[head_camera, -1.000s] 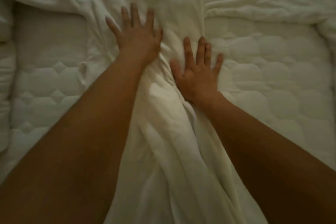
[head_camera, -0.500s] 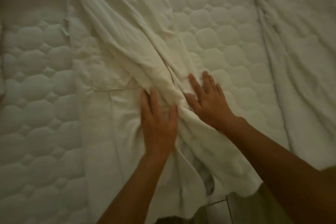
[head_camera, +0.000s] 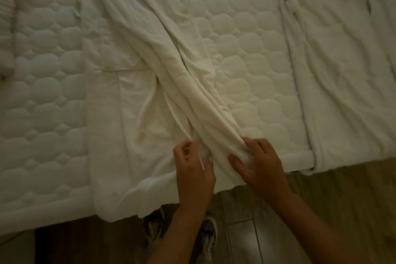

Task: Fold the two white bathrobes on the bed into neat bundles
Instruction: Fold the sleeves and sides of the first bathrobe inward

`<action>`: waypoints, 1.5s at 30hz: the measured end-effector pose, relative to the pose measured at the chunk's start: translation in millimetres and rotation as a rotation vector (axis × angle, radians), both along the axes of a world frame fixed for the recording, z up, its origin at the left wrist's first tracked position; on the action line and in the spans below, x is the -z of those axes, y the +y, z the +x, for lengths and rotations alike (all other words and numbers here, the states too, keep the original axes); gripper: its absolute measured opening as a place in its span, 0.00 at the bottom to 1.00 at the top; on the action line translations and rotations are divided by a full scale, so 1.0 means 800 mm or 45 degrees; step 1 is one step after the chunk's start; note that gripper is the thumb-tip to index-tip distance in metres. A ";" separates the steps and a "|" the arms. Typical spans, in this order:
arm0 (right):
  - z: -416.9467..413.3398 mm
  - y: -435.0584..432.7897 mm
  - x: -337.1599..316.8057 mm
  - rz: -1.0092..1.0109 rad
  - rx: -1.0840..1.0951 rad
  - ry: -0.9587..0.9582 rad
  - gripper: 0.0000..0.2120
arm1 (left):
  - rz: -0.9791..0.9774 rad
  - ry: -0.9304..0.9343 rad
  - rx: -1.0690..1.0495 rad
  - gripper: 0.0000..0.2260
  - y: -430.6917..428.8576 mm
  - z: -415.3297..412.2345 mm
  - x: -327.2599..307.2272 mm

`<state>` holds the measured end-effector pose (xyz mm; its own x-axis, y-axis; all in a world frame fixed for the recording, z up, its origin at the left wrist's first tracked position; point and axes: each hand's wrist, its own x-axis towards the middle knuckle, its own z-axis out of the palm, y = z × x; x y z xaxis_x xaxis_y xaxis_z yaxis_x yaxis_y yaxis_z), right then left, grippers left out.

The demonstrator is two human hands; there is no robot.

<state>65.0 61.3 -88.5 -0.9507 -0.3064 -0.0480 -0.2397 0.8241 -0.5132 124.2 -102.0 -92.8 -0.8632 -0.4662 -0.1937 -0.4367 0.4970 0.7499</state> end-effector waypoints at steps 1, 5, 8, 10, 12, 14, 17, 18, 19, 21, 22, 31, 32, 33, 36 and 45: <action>0.001 0.008 -0.003 -0.041 0.032 0.005 0.23 | -0.126 -0.039 0.127 0.19 0.005 0.002 0.004; -0.012 0.028 -0.018 -0.174 0.168 0.025 0.09 | -0.446 -0.172 0.153 0.07 0.021 -0.001 -0.004; -0.008 0.036 -0.026 -0.155 0.130 -0.156 0.10 | -0.096 -0.166 0.048 0.08 0.030 -0.014 -0.024; 0.000 0.033 -0.024 -0.121 0.059 -0.255 0.12 | 0.370 -0.374 -0.057 0.13 0.038 -0.031 -0.036; 0.003 0.028 -0.031 -0.213 0.064 -0.245 0.10 | 0.626 -0.468 -0.154 0.17 0.045 -0.042 -0.048; 0.008 0.019 -0.052 -0.325 0.084 -0.144 0.09 | 0.757 -0.382 -0.237 0.21 0.054 -0.045 -0.064; 0.032 0.004 -0.097 -0.395 -0.023 0.112 0.09 | 1.021 -0.191 -0.344 0.22 0.062 -0.035 -0.100; 0.042 0.000 -0.110 -0.411 -0.081 0.189 0.09 | 1.134 -0.128 -0.411 0.23 0.061 -0.029 -0.108; 0.051 -0.004 -0.120 -0.439 -0.127 0.234 0.09 | 1.238 -0.096 -0.481 0.26 0.054 -0.023 -0.112; 0.063 -0.011 -0.133 -0.500 -0.164 0.254 0.09 | 1.438 -0.150 -0.611 0.36 0.032 -0.012 -0.111; 0.064 -0.015 -0.137 -0.536 -0.138 0.227 0.09 | 1.545 -0.205 -0.659 0.41 0.020 -0.009 -0.111; 0.045 -0.012 -0.116 -0.588 0.279 -0.261 0.12 | 1.365 -0.191 -0.683 0.18 -0.009 -0.017 -0.119; 0.047 -0.007 -0.107 -0.531 0.215 -0.281 0.17 | 1.304 -0.205 -0.646 0.20 -0.005 -0.019 -0.121; 0.050 -0.001 -0.098 -0.455 0.126 -0.298 0.23 | 1.202 -0.226 -0.582 0.22 -0.001 -0.020 -0.123; 0.062 0.013 -0.072 -0.225 -0.212 -0.363 0.39 | 0.891 -0.236 -0.344 0.25 0.008 -0.008 -0.126; 0.103 -0.062 -0.052 -0.316 -0.418 0.140 0.28 | 0.813 -0.236 -0.588 0.13 -0.095 0.072 -0.155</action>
<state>147.5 11.9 -47.1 -0.7960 -0.5834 0.1612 -0.5330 0.5495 -0.6433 182.0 -178.1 31.1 -0.5381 -0.5188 -0.6643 -0.6383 -0.2640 0.7232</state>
